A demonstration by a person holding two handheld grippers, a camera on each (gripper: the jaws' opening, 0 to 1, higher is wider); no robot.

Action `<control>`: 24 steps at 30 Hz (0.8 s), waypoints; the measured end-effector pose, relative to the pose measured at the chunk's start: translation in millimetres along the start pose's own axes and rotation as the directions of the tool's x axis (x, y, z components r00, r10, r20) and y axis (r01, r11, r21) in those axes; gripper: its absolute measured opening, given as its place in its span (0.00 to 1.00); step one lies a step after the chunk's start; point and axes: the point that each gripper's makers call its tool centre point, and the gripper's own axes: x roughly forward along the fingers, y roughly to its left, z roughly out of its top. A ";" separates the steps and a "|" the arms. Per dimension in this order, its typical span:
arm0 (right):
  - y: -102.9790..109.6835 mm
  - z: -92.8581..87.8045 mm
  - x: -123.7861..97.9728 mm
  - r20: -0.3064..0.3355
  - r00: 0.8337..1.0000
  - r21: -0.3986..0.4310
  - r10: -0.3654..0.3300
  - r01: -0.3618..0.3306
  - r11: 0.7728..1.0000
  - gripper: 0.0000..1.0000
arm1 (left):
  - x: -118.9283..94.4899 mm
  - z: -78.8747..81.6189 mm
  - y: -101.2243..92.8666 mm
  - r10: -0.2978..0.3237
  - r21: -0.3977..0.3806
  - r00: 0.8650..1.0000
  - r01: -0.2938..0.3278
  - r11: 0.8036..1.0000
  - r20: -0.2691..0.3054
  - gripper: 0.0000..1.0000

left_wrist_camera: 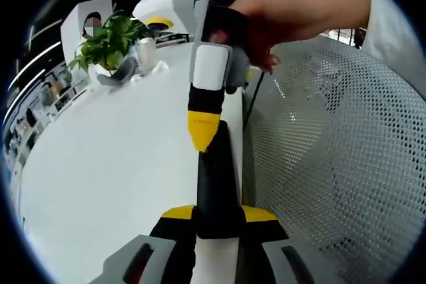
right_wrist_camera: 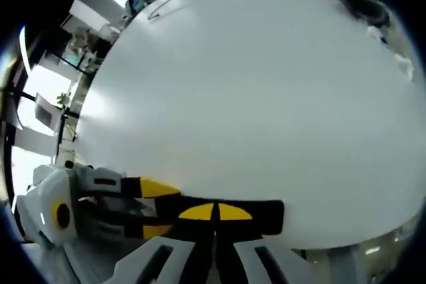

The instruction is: Press the specified remote control buttons in sequence, fully releasing each button before pressing the next.

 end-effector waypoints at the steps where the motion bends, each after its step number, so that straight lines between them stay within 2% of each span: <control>1: 0.8 -0.8 0.5 -0.009 1.000 0.006 0.006 -0.006 1.000 0.00 | 0.1 -0.1 0.1 0.000 0.000 1.000 0.000 1.000 0.001 0.24; 5: 10.6 -6.0 4.7 -0.027 0.997 0.041 0.068 -0.067 0.997 0.00 | 0.5 -0.3 0.0 -0.001 -0.001 1.000 0.001 1.000 -0.001 0.24; 7: 6.6 -8.4 8.4 -0.037 0.999 0.027 0.037 -0.036 0.999 0.00 | 0.4 0.0 -0.4 -0.001 -0.002 1.000 0.001 1.000 -0.002 0.24; 8: 9.6 -6.0 6.8 -0.023 0.998 0.039 0.056 -0.055 0.998 0.00 | 0.5 0.3 -0.6 -0.001 -0.007 1.000 0.001 1.000 0.000 0.24; 19: 7.1 -5.7 8.1 -0.066 0.998 0.000 -0.002 0.002 1.000 0.00 | 0.1 -0.3 -1.8 -0.005 -0.016 1.000 0.005 1.000 0.000 0.24; 24: 4.6 -4.6 9.8 -0.082 0.996 0.029 -0.017 0.019 0.999 0.00 | -0.3 -0.4 -1.9 -0.002 -0.019 1.000 0.002 1.000 0.001 0.24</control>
